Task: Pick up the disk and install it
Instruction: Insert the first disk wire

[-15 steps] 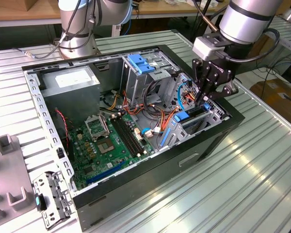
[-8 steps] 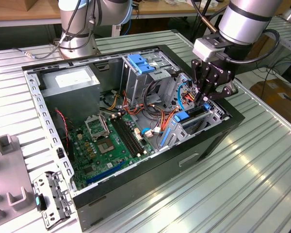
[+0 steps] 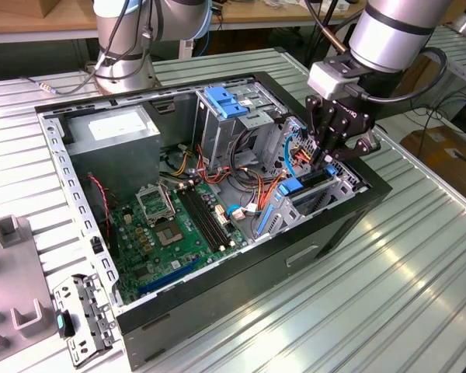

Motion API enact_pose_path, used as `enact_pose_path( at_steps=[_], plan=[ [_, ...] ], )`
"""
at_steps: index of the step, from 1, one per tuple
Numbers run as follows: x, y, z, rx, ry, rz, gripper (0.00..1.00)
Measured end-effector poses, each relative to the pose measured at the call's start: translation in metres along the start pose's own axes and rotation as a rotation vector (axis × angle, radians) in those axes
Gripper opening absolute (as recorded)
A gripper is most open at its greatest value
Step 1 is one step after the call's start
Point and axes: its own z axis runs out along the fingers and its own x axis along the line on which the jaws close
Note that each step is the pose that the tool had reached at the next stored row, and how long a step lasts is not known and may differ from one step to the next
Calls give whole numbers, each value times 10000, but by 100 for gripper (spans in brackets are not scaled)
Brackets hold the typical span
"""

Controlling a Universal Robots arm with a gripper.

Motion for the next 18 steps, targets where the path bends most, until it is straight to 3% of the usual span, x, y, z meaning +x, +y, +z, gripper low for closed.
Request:
enact_pose_path(
  at_steps=[18],
  plan=[
    [12, -9, 46, -1, 0, 39, 17]
  ],
)
